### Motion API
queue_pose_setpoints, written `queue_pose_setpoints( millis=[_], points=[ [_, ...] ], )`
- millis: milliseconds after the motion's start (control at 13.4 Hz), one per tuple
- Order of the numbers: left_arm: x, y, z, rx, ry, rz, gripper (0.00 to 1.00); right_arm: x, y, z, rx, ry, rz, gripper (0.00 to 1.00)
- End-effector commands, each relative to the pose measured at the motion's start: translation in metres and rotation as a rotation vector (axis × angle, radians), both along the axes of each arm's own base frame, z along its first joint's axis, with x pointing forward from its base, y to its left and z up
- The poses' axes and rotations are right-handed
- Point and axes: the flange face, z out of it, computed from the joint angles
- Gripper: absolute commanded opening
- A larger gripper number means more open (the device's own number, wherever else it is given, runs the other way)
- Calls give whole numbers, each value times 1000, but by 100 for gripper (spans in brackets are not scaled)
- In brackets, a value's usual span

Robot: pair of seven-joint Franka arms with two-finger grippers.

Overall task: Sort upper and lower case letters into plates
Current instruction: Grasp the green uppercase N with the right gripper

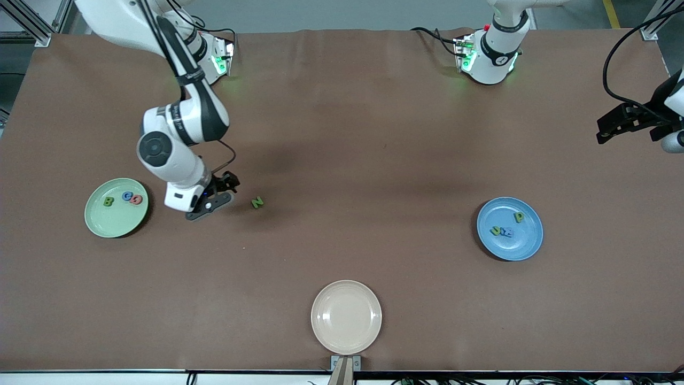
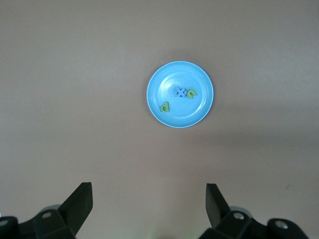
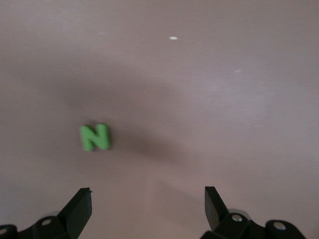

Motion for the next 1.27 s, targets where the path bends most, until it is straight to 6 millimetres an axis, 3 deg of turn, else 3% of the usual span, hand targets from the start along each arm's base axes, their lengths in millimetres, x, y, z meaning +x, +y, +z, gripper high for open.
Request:
queue_pose_setpoints(
  millis=[0,671,895,1044,1193],
  points=[
    [-6,-1,3,-18,6,-3,100,-10,14,-5,4,-14,-31,100],
    [0,-5,-5,-4,14,-8,100,-16,56,-60,32,-31,-23,99],
    [0,-7,-5,-9,11,-11,100,-13,62,-70,26,-28,-14,89],
    [0,-9,-6,-12,14,-13,100,-12,65,-74,23,-26,-10,87],
    [1,-7,-5,-11,5,-11,100,-9,65,-77,22,-25,-11,78]
  ],
)
